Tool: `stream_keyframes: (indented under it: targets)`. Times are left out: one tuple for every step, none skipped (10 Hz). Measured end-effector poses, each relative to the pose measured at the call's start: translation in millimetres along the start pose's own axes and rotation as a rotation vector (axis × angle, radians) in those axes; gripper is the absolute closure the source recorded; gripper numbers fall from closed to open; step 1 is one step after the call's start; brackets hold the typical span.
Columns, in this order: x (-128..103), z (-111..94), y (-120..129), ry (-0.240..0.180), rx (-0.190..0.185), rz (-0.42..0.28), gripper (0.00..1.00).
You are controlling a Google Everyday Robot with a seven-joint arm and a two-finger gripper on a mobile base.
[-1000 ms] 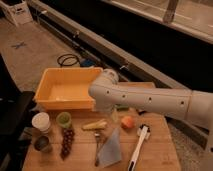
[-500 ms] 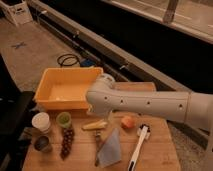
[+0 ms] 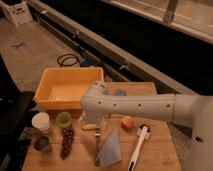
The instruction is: Place fork in plastic cup
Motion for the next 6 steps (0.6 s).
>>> stream_keyframes:
  targets:
    - [-4.6,3.4,1.1,-0.019,-0.004,-0.017,0.2]
    - [-4.9,3.7,1.9,-0.022,-0.005,-0.019,0.2]
    - [-5.0,3.7,2.0,-0.022,-0.006,-0.019,0.2]
    - [-5.0,3.8,1.9,-0.022,-0.005,-0.019,0.2]
    - [-5.6,4.4,1.5,-0.026,-0.005,-0.022,0.2]
    - [-6.6,7.2,2.5,-0.037,-0.002,-0.022,0.2]
